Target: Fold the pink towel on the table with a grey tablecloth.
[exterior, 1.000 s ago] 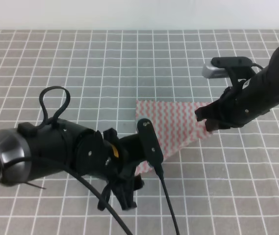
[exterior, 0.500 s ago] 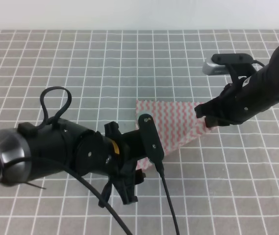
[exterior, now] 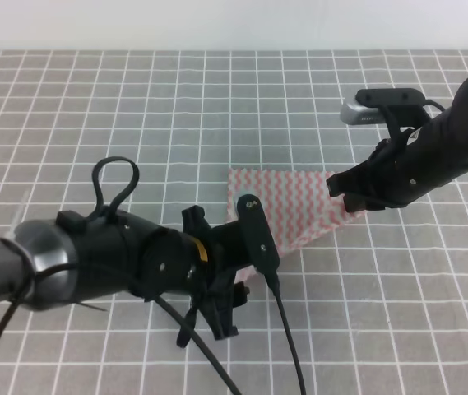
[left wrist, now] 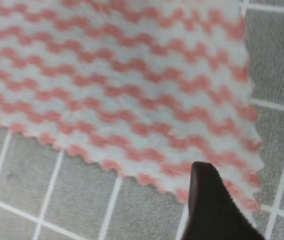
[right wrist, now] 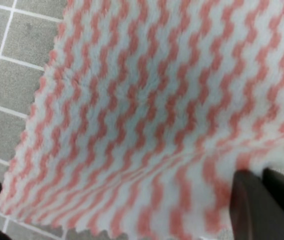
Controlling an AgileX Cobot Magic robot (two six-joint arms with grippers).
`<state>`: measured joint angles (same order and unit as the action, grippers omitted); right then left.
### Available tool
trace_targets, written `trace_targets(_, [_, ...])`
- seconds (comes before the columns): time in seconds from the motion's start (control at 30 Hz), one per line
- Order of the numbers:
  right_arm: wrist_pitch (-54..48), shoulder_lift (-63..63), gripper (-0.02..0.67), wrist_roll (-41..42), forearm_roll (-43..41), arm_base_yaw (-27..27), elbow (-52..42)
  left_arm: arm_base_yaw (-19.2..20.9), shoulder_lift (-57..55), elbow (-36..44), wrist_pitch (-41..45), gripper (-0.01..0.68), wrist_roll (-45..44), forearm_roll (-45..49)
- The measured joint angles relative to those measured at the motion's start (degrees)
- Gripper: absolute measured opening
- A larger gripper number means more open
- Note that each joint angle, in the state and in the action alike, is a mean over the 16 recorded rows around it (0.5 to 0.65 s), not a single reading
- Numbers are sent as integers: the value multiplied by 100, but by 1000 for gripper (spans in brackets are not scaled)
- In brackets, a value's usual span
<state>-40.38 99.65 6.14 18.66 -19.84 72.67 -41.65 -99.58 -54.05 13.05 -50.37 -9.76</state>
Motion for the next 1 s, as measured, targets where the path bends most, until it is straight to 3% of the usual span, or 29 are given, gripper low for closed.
trace_targets(0.2, [0,0,-16,0,0,0,0,0,-144,-5,-192,316,-7,0])
trace_targets(0.33, [-2,-8,-16,-1,-10,1,-1,0,-220,-26,-277,272,-7,0])
trace_targets(0.73, [-47,14,-16,-7,-117,-2,3,2,-272,-449,-297,37,21,-6])
trace_targets(1.0, [-66,22,-16,-18,-186,-3,4,7,-287,-742,-49,-1,29,17])
